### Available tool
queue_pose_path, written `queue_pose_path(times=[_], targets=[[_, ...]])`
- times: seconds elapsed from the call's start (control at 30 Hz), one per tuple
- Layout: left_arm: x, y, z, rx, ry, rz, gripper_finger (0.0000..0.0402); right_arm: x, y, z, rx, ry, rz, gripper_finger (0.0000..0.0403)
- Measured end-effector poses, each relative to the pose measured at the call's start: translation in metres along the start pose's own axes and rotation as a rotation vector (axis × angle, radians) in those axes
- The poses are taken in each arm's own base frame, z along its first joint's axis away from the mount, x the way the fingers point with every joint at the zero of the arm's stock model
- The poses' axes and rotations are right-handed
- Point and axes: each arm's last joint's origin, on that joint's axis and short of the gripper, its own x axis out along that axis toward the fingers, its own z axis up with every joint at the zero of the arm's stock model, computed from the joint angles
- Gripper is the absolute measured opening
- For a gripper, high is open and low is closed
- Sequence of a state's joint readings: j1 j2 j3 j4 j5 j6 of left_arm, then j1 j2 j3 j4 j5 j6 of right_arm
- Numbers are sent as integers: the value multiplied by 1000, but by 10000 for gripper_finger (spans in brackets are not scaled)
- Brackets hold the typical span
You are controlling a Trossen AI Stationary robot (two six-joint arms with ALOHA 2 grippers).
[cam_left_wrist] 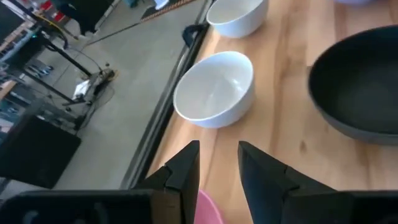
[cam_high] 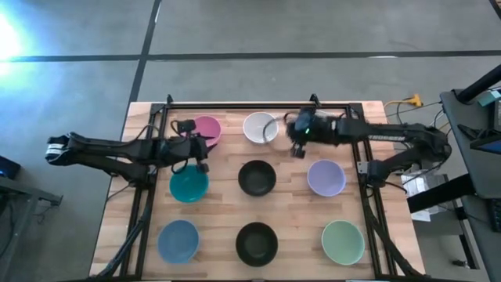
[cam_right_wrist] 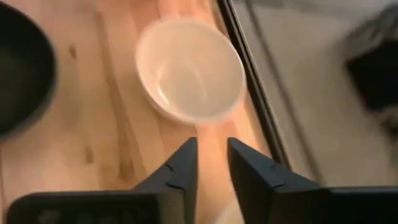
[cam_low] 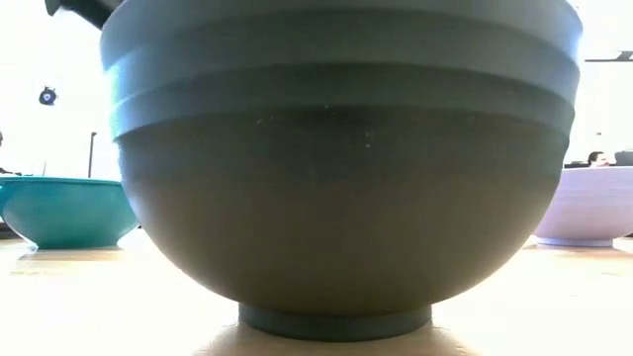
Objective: Nest bowls inside each other
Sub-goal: Stack the right white bowl on top of the top black bowl
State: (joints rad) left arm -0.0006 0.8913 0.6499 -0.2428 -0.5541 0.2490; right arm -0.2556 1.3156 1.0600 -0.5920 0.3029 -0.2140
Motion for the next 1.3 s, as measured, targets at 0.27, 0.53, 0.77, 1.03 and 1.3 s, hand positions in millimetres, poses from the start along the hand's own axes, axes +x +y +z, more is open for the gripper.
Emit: queue_pose_path(times=[0.27,0.53,0.77,1.03,1.3], targets=[[-18,7,-18,-57,-118,28,95,-12,-46,-20,246,228,-3,187],[-24,7,-24,-84,-191,-14,95,13,-58,-28,341,376,65,193],[-21,6,-23,-82,-191,-20,95,37,-58,-36,356,485,111,185],[-17,3,-23,-70,-177,-27,95,65,-52,-43,336,585,134,184],[-17,3,-23,-71,-179,-27,95,86,-47,-49,308,662,129,183]])
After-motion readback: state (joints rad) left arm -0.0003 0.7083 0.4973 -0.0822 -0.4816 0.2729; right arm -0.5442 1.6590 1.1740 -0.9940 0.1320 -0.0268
